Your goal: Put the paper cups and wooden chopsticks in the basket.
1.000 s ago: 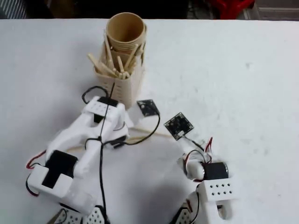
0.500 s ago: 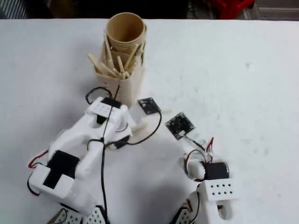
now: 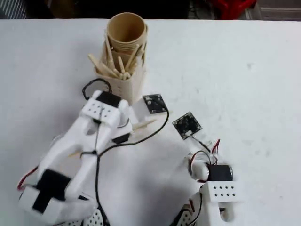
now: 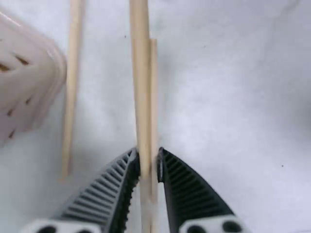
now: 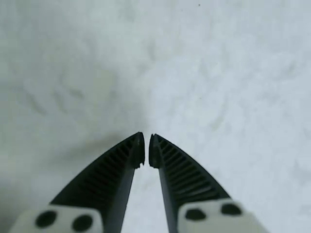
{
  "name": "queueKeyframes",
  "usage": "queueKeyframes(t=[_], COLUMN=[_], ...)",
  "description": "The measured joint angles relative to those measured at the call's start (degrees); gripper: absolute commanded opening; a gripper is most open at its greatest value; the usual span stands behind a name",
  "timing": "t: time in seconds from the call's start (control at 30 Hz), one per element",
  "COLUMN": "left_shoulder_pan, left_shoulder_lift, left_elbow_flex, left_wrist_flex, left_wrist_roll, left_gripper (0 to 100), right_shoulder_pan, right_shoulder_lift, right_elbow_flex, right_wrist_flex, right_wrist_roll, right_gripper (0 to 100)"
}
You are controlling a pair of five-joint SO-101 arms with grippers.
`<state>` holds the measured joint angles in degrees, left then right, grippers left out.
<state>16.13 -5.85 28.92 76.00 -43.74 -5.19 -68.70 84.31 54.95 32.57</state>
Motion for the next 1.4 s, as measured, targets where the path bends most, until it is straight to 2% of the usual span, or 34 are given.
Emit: queueKeyframes(t=[0.2, 0.37, 0.6, 0.77, 0.93, 1.07, 1.23, 1.4], left_shoulder_pan=[1.5, 1.3, 1.3, 1.4, 1.3, 1.4, 1.2, -2.8], left_shoulder_lift=[-15.3, -26.8, -34.2, -34.8, -35.2, -34.3, -27.1, -20.5], left_elbow_flex=[-0.1, -5.4, -22.9, -35.3, -37.5, -36.1, -33.1, -33.2], left_wrist_flex=[2.5, 6.0, 10.7, 9.9, 2.3, -7.3, -20.6, -30.2], left_wrist_roll=[0.5, 3.4, 11.3, 16.2, 19.7, 22.9, 29.6, 34.8], left_gripper=[2, 2, 2, 2, 2, 2, 2, 2], right_shoulder_pan=[0.0, 0.0, 0.0, 0.0, 0.0, 0.0, 0.0, 0.0], right_shoulder_lift=[0.0, 0.0, 0.0, 0.0, 0.0, 0.0, 0.0, 0.0], right_elbow_flex=[0.0, 0.0, 0.0, 0.0, 0.0, 0.0, 0.8, 0.8], right_wrist_flex=[0.0, 0.0, 0.0, 0.0, 0.0, 0.0, 0.0, 0.0], right_wrist_roll=[-0.2, -0.2, -0.2, -0.2, -0.2, -0.2, -0.2, -0.3], right_gripper=[3.4, 3.4, 3.4, 3.4, 3.4, 3.4, 3.4, 3.4])
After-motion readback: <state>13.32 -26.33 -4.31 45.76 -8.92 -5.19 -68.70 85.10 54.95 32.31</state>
